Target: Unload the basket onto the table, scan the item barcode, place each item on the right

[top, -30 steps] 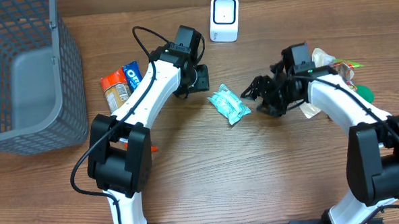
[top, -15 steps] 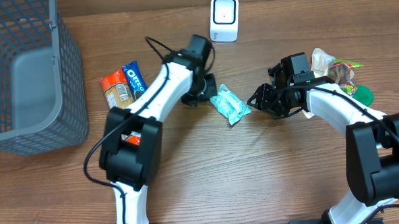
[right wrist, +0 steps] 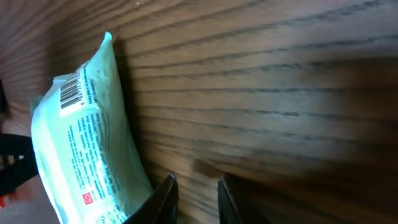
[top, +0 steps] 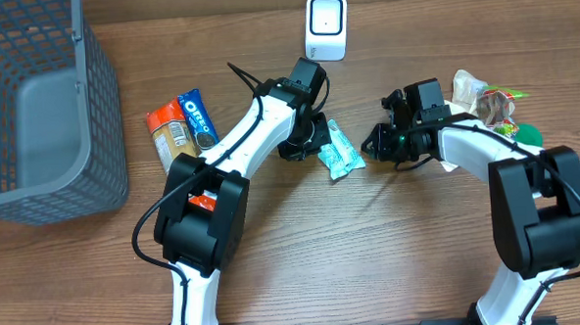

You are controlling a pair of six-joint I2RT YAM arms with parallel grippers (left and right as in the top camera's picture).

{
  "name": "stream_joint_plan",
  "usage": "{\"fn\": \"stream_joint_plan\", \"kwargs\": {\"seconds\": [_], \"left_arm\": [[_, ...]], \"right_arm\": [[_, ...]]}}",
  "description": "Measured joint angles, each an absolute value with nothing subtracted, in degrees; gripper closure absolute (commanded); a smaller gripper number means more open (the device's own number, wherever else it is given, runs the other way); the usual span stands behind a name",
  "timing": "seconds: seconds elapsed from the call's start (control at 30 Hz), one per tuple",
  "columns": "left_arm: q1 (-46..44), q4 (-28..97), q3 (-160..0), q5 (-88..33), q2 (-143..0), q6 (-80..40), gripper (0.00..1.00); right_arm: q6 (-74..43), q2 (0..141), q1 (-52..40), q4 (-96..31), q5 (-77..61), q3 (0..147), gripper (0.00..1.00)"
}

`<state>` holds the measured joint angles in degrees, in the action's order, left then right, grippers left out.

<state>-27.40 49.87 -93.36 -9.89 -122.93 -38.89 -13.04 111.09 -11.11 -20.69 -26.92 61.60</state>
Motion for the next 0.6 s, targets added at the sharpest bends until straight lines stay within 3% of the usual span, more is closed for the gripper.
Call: {"fn": "stream_joint_plan", "kwargs": {"seconds": [0.33,0.6], "left_arm": [[-27.55,49.71,-93.36,-10.17,-123.13,-39.86,0.96],[-27.77,49.84,-93.36,-12.27,-125.67,-40.42,0.96]], "right_arm": [[-10.39,111.61,-15.29,-20.93,-30.06,61.6,0.78],[-10.15,112.16,-15.9,-21.41,-32.34,61.6,0.89]]}}
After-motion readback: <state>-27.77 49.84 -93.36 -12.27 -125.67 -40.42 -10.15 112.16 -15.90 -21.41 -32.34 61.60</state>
